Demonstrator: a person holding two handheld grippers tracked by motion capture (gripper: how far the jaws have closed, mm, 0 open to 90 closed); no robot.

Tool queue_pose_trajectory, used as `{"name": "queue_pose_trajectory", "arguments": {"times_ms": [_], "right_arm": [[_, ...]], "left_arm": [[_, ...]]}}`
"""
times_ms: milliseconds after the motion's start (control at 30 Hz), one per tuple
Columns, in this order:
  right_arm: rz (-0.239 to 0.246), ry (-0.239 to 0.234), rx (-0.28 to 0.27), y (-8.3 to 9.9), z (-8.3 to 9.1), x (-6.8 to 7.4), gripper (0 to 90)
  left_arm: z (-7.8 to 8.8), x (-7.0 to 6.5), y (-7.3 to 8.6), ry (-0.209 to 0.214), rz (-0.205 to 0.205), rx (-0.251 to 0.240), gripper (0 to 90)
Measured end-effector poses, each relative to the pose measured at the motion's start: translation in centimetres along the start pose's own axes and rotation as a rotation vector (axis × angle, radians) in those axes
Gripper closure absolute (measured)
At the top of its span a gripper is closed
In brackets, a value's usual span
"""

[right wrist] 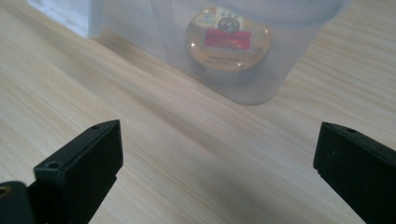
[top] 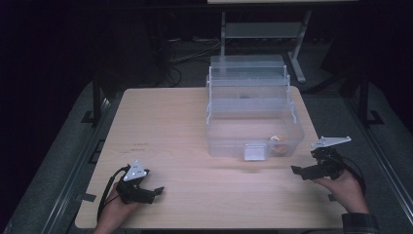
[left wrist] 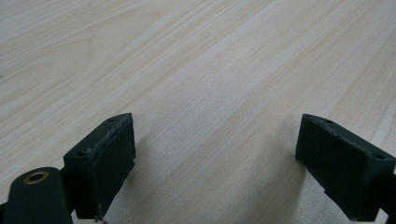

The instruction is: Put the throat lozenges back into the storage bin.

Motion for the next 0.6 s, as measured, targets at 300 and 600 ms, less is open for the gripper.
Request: {"name": "queue_pose_trajectory", "arguments": {"times_ms": [300,600], "right_arm": [[0.004,-0.011,-0.007,1.4,-0.6,0.7,1.2],[0.009,-0.019,-0.030,2.9,-1.1,1.6,0.3]], "left_arm": [[0.0,0.0,0.0,0.000,0.001,0.002,11.3],[0.1,0.0,0.0,-0.001,-0.001,0.003,11.3]]}}
Point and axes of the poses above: each handheld gripper's, and its own axes: z roughly backward along the jaws, y roughly out of its underside, x roughly to its left, the point moved 4 cm from there along -z, roughly forward along the jaws, and after that the axes turned 13 degrees about z, right-handed, at the moved point
